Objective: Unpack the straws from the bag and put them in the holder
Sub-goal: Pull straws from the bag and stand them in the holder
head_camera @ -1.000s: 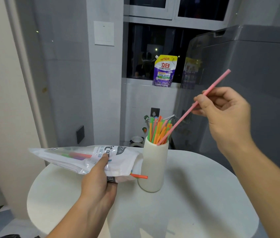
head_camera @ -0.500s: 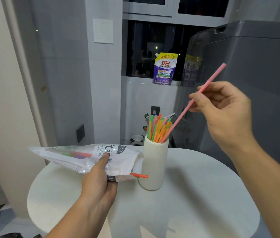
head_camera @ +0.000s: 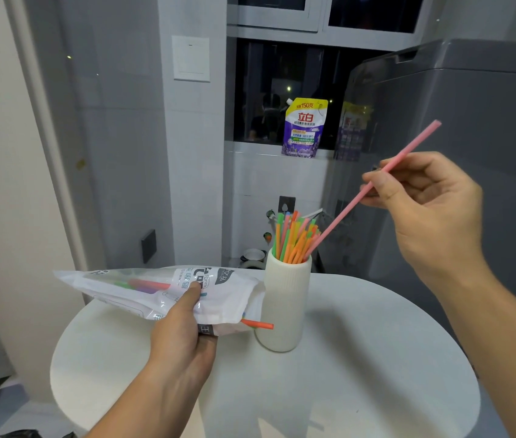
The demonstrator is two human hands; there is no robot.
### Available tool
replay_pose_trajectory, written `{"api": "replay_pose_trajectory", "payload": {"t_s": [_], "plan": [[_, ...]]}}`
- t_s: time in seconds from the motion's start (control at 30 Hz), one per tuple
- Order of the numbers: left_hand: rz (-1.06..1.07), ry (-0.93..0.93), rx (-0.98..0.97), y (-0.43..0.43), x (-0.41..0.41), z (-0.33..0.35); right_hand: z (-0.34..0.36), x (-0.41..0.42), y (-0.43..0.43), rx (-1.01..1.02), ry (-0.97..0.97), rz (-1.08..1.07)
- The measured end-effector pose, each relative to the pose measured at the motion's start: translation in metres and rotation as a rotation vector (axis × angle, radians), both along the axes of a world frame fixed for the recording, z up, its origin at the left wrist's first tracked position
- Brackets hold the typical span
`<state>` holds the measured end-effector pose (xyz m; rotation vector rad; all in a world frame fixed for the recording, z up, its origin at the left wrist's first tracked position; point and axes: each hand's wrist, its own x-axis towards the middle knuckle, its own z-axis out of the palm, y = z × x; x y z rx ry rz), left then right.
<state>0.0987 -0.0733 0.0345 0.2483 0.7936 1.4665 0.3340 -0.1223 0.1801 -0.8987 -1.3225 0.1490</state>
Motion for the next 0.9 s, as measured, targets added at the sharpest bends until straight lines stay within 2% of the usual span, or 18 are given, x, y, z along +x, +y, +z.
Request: {"api": "replay_pose_trajectory", "payload": {"t_s": [0.17, 0.4, 0.5, 0.67, 0.9], "plan": [[-0.013, 0.007, 0.004, 0.001, -0.001, -0.001, 0.000, 0.002, 0.003, -0.011, 0.005, 0.005], [-0.013, 0.001, -0.007, -0.001, 0.001, 0.000, -0.013, 0.004, 0.020, -0.219, 0.009, -0.001], [-0.007, 0.000, -0.010, -0.002, 0.001, 0.001, -0.013, 0.001, 0.034, -0.258, -0.062, -0.057], [-0.016, -0.008, 0.000, -0.003, 0.001, 0.004, -0.024, -0.006, 0.049, -0.279, -0.305, -0.151], [-0.010, -0.011, 0.006, -0.001, 0.000, 0.003, -0.041, -0.001, 0.056, -0.389, -0.340, -0.178]]}}
